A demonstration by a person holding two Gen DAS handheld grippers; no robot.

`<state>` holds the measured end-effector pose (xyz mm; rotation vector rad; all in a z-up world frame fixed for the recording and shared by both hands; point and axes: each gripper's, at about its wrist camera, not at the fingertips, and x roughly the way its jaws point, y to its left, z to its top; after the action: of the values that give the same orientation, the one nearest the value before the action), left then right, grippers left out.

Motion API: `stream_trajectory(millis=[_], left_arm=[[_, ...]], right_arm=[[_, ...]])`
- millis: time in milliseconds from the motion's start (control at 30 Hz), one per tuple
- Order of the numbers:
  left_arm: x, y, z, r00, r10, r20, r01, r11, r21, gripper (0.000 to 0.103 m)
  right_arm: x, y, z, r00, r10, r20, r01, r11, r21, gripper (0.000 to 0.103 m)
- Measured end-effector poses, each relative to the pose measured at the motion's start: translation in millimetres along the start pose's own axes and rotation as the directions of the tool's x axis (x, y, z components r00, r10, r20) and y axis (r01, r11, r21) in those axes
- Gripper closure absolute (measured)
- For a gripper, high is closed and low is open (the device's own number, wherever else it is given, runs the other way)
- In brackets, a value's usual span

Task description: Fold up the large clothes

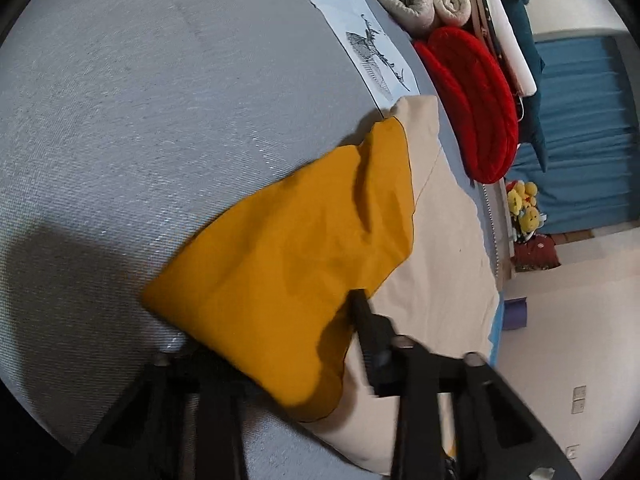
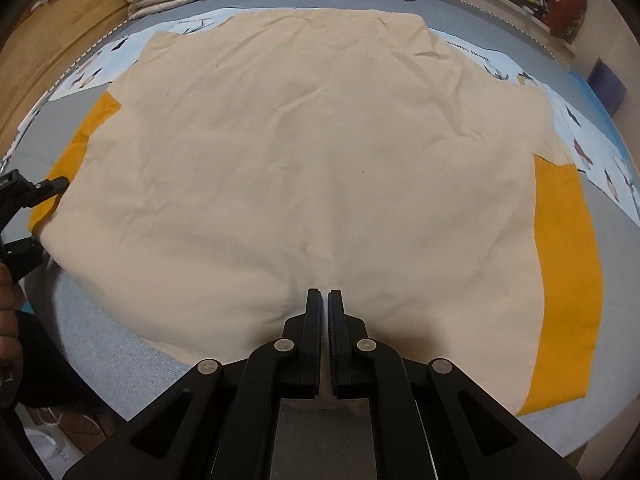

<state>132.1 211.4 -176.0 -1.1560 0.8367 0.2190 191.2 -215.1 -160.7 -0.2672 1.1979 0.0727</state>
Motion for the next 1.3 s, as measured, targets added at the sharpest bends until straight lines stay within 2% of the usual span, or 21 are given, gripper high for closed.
stream_trajectory(millis=[67, 233, 300, 433, 467, 567, 633, 733, 833, 867, 900, 933, 967, 1000, 1033, 1100, 1133, 1167, 1233, 1267, 1300], left_arm=[[-4.1, -9.3, -1.4, 1.000, 0.000, 0.017, -0.001, 0.999, 0.032, 0.091], [-27.9, -46.3, -1.1, 0.998, 0.011, 0.058, -0.020, 0.988, 0.151, 0.095], [-42.3, -65.9, -2.5, 0.997, 0.034, 0.071, -0.050, 0.969, 0.243, 0.095], [-80.2, -105.7, -6.5, 0.993, 0.045, 0.107, -0.087, 0.902, 0.423, 0.097], [-88.1, -112.2, -7.2, 0.992, 0.047, 0.114, -0.094, 0.885, 0.456, 0.097], [-117.5, -134.3, -10.4, 0.983, 0.082, 0.163, -0.162, 0.802, 0.575, 0.097], [-133.1, -141.6, -9.6, 0.980, 0.070, 0.185, -0.171, 0.777, 0.606, 0.098], [-141.9, -150.1, -12.2, 0.978, 0.055, 0.202, -0.179, 0.721, 0.669, 0.098], [-129.7, -148.7, -26.8, 0.977, 0.060, 0.205, -0.193, 0.662, 0.725, 0.098], [-122.7, -148.7, -29.5, 0.981, 0.068, 0.182, -0.179, 0.684, 0.707, 0.098], [-117.5, -152.4, -34.0, 0.984, 0.058, 0.169, -0.162, 0.693, 0.703, 0.098], [-113.6, -158.5, -40.6, 0.983, 0.049, 0.175, -0.161, 0.683, 0.712, 0.098], [-109.6, -168.4, -49.6, 0.982, 0.041, 0.187, -0.167, 0.661, 0.731, 0.098], [-107.7, -178.2, -58.3, 0.981, 0.030, 0.191, -0.166, 0.642, 0.749, 0.098], [-103.0, -187.4, -68.4, 0.982, 0.017, 0.188, -0.158, 0.619, 0.769, 0.098], [-92.1, -204.6, -91.1, 0.986, -0.005, 0.167, -0.135, 0.569, 0.811, 0.098], [-84.5, -213.8, -104.9, 0.989, -0.014, 0.145, -0.115, 0.538, 0.835, 0.098], [-77.7, -221.9, -117.9, 0.993, -0.021, 0.120, -0.093, 0.511, 0.855, 0.098], [-63.1, -238.5, -148.9, 0.998, -0.036, 0.059, -0.038, 0.440, 0.897, 0.098], [-54.6, -247.5, -166.9, 0.999, -0.043, 0.022, -0.003, 0.398, 0.918, 0.098], [-49.1, -253.1, -179.8, 0.999, -0.047, -0.011, 0.027, 0.371, 0.928, 0.098]], right_arm=[[-3.1, -4.3, 0.8, 1.000, 0.013, 0.006, -0.013, 1.000, 0.026, 0.099], [-20.1, -9.1, 6.8, 0.997, 0.028, 0.071, -0.034, 0.995, 0.089, 0.099], [-29.1, -6.7, 10.4, 0.993, 0.037, 0.114, -0.049, 0.994, 0.103, 0.099], [-36.3, 11.3, 17.2, 0.984, 0.094, 0.151, -0.110, 0.989, 0.102, 0.099], [-27.6, 21.9, 18.4, 0.987, 0.101, 0.125, -0.111, 0.991, 0.080, 0.099], [-2.0, 45.4, 17.6, 0.988, 0.153, 0.020, -0.153, 0.988, 0.009, 0.099], [-4.5, 57.0, 19.6, 0.981, 0.194, 0.007, -0.194, 0.981, -0.002, 0.099], [-36.5, 67.7, 25.1, 0.977, 0.193, 0.088, -0.187, 0.980, -0.074, 0.098], [-70.2, 51.6, 29.9, 0.965, 0.184, 0.188, -0.172, 0.982, -0.078, 0.098], [-87.0, 37.8, 32.1, 0.957, 0.174, 0.233, -0.164, 0.984, -0.066, 0.098], [-103.5, 23.2, 34.4, 0.949, 0.161, 0.272, -0.150, 0.987, -0.061, 0.097], [-113.7, 13.1, 36.2, 0.944, 0.150, 0.295, -0.137, 0.989, -0.063, 0.093], [-133.2, -4.2, 39.1, 0.933, 0.121, 0.338, -0.104, 0.992, -0.068, 0.090], [-152.8, -22.2, 41.1, 0.918, 0.089, 0.386, -0.065, 0.995, -0.073, 0.080], [-169.0, -37.0, 42.3, 0.901, 0.051, 0.431, -0.017, 0.997, -0.082, 0.063], [-194.0, -61.8, 40.5, 0.864, -0.042, 0.502, 0.094, 0.992, -0.080, 0.041], [-207.5, -81.4, 38.0, 0.836, -0.104, 0.538, 0.161, 0.985, -0.060, 0.040], [-213.0, -95.7, 35.7, 0.827, -0.134, 0.546, 0.185, 0.982, -0.038, 0.040], [-217.4, -130.7, 24.8, 0.830, -0.184, 0.526, 0.182, 0.982, 0.057, 0.040], [-215.7, -143.4, 18.5, 0.839, -0.193, 0.509, 0.162, 0.981, 0.105, 0.040], [-209.9, -156.1, 16.1, 0.858, -0.192, 0.476, 0.141, 0.980, 0.141, 0.040]])
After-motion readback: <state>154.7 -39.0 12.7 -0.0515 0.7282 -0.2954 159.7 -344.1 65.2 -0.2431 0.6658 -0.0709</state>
